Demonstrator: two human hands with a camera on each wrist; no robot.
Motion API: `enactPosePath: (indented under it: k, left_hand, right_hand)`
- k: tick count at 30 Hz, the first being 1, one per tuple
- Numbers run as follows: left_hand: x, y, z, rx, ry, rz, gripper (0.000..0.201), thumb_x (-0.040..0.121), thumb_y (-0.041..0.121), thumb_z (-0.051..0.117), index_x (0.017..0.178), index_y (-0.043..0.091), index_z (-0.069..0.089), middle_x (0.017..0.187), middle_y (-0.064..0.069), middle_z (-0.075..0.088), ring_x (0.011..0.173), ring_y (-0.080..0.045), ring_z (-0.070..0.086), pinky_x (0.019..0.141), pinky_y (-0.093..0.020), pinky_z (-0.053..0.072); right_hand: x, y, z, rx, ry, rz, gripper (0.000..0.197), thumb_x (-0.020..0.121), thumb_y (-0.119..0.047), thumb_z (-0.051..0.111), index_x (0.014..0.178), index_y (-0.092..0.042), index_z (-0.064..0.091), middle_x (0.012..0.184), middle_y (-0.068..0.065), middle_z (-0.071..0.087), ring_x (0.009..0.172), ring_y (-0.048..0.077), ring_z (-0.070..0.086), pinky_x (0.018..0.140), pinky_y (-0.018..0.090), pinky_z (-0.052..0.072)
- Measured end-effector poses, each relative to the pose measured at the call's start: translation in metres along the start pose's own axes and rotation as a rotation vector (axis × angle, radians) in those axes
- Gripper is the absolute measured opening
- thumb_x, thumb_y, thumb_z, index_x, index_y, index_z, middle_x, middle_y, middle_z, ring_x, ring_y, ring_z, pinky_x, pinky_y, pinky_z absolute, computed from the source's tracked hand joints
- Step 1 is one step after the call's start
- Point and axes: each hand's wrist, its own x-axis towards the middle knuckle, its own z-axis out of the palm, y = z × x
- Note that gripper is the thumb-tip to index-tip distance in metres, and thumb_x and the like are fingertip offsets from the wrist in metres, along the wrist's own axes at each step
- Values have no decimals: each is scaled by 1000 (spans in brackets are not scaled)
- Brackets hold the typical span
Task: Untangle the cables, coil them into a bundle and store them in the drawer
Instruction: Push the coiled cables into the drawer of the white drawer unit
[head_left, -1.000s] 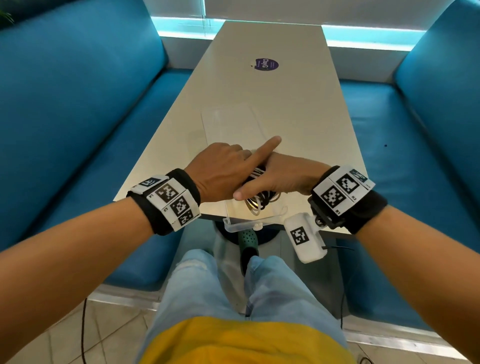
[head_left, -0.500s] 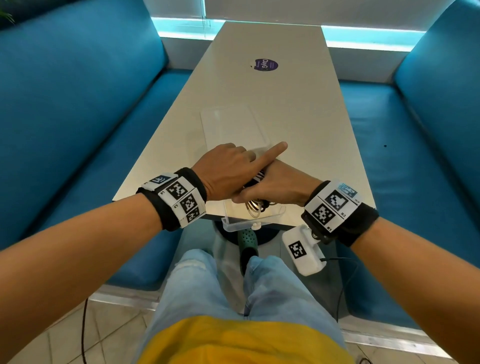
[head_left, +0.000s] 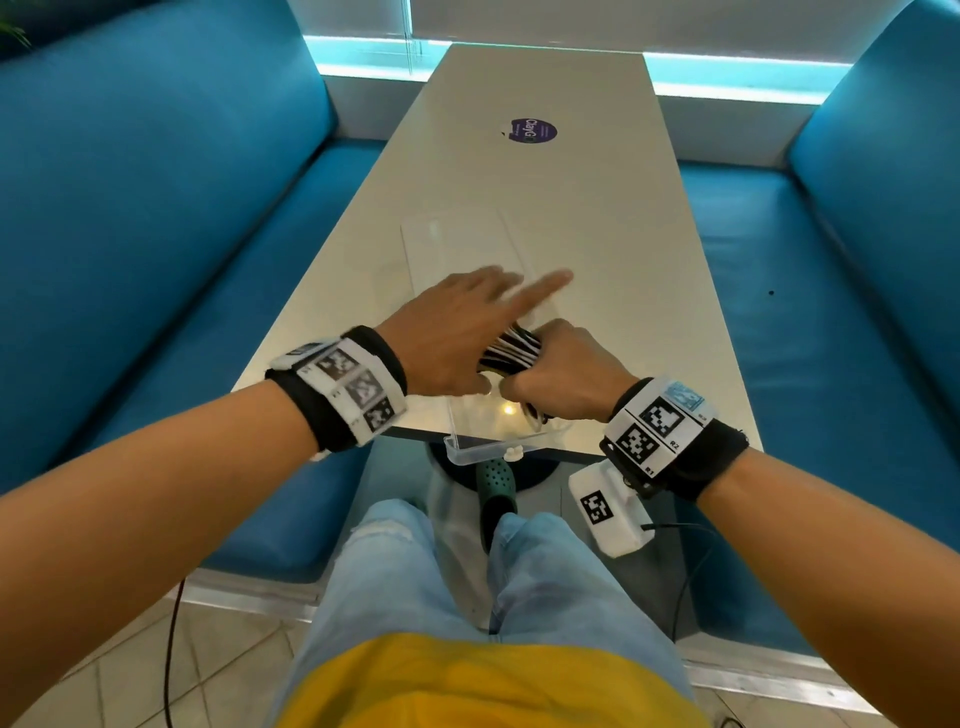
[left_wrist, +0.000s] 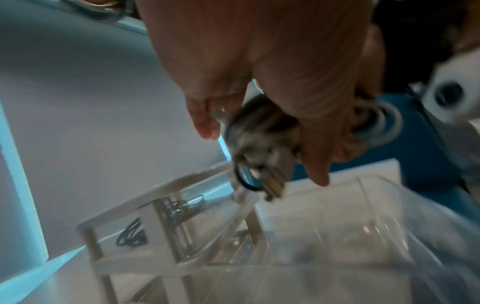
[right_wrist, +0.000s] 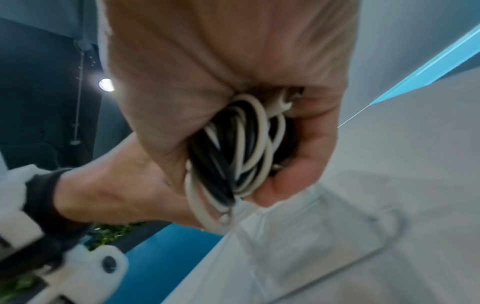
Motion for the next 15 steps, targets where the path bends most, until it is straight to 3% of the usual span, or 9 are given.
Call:
enactPosePath:
  k: [2, 4, 8, 13, 15]
  left_hand:
    - [-4, -17, -13, -124, -46, -123, 120, 66, 39, 83, 152, 33, -1, 157, -10, 24, 146, -30, 14, 115, -37, 11]
    - [-9, -40, -15, -151, -58, -219, 107, 69, 42, 81, 151, 35, 13, 159, -6, 19, 148, -27, 4, 117, -37, 5]
    - [-19, -64, 14, -293, -57, -333, 59, 90, 37, 61, 143, 40, 36, 157, -6, 26, 147, -24, 14, 117, -39, 15]
    - [-21, -57, 28, -258, 66, -386, 47, 94, 35, 55, 140, 38, 44, 153, -4, 36, 144, -25, 23, 115, -39, 21]
    - [-21, -53, 29, -240, 114, -394, 48, 93, 38, 56, 140, 36, 45, 151, -4, 39, 143, -26, 26, 113, -39, 24]
  right_hand:
    - [1, 14, -3, -96, -9, 99, 23, 66, -30, 69, 81, -15, 59, 71, 3, 66, 65, 19, 65, 55, 31, 53]
    - [2, 20, -3, -203, -37, 153, 34, 65, -34, 68, 90, -12, 57, 80, 5, 64, 72, 23, 64, 63, 34, 56]
    - [1, 12, 5, -367, -68, 188, 37, 70, -36, 66, 96, -15, 50, 85, 2, 56, 80, 24, 59, 68, 31, 51]
    - [6, -4, 6, -443, -61, 191, 33, 78, -42, 67, 84, -19, 44, 74, -2, 47, 71, 19, 51, 66, 30, 42]
    - [13, -7, 9, -457, -8, 166, 31, 79, -44, 66, 84, -20, 47, 75, -2, 52, 66, 17, 49, 63, 28, 41]
